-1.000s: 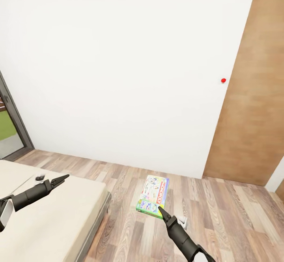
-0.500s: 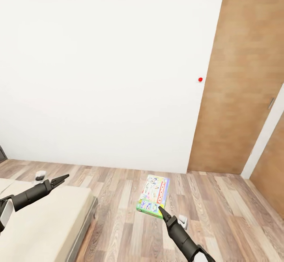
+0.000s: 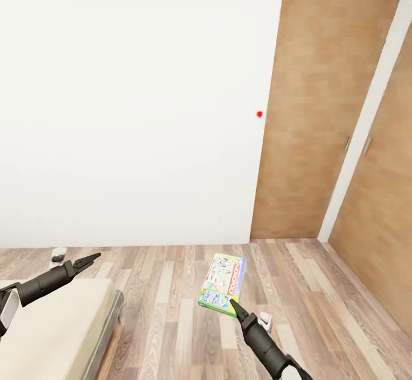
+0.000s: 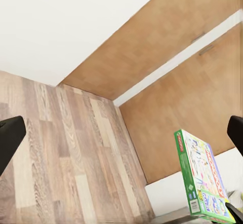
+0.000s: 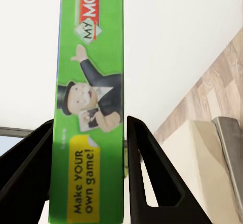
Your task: Put all the toys in the child's room - the three board games (two on the bed and one on the table), the two jigsaw puzzles on the table, and the tennis ball on the table - inside the toy box on the table in the child's room.
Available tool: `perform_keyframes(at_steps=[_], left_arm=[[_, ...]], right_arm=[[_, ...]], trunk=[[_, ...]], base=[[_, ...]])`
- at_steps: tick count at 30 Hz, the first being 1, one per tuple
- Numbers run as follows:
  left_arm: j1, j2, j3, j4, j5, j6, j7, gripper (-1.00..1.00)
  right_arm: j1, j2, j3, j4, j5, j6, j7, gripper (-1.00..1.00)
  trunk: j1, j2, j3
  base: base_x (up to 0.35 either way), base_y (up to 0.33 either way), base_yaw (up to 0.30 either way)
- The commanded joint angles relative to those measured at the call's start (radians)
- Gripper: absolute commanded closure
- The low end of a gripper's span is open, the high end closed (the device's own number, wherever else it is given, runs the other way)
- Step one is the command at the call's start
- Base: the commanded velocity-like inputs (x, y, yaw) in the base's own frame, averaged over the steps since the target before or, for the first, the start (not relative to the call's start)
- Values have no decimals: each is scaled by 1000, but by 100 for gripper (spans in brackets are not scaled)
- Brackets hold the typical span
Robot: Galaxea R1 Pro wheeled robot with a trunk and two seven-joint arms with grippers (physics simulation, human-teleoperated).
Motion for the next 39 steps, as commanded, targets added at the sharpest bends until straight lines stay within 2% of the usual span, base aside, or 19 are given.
perform_keyframes(at_steps=[1,22,39], left_arm=[[-1,0,2,0,1,10,-3,-100],[-1,0,2,0,1,10,-3,-100],[-1,0,2,0,1,10,-3,-100]], right_arm=[[-1,1,-3,0,-8,10,3,100],[-1,2,-3,2,-8,10,3,100],[-1,1,-3,2,-8,10,3,100]], trunk=[[0,-2,-2],[0,-2,-2],[0,-2,-2]], base=[[-65,26,-279],[-159,46,-279],[-19,82,-279]])
